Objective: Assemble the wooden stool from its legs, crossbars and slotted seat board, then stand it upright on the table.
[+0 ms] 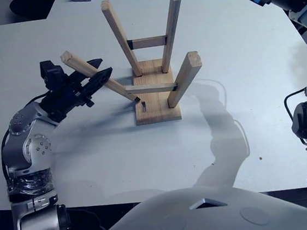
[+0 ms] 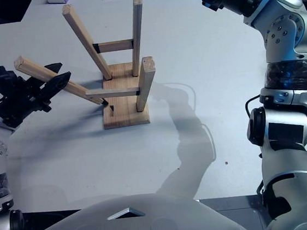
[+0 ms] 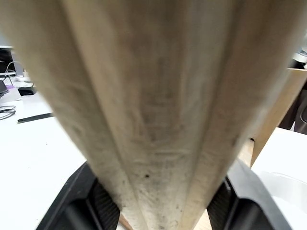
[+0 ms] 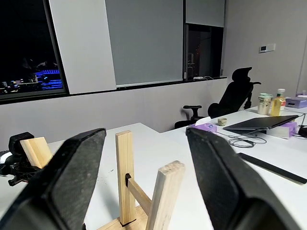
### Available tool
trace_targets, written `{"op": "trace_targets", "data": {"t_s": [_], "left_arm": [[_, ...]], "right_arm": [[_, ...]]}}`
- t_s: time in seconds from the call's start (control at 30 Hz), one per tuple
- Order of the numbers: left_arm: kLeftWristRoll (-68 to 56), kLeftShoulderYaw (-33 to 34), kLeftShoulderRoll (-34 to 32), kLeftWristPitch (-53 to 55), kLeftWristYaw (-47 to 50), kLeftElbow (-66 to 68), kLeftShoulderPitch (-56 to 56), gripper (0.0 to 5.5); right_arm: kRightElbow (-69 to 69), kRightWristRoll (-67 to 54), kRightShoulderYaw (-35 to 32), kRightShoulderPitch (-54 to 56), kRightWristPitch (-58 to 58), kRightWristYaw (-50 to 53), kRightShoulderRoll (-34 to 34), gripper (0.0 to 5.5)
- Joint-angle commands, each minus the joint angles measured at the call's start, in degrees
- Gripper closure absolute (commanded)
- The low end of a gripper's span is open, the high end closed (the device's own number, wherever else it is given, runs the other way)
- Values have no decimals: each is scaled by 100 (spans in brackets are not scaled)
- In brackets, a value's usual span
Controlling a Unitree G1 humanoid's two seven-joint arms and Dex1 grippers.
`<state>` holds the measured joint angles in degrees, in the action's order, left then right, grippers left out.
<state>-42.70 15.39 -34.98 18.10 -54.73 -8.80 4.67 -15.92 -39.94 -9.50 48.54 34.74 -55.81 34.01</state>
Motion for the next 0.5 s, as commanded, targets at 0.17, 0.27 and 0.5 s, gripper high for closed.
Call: {"op": "trace_targets", "data": {"t_s": [0.17,0.27,0.5], "left_arm": [[-151,-144,61,217,-126,-667,-509,346],[-96,-221,95,272,-89,-796,-660,346],[150,-523,32,194,-260,-681,-852,346]], "right_arm": [[48,164,-27,-44,-120,-8,-57,242],[40,189,-38,-49,-126,7,-53,242],[46,275,-7,-76,-128,-50,-44,242]]}}
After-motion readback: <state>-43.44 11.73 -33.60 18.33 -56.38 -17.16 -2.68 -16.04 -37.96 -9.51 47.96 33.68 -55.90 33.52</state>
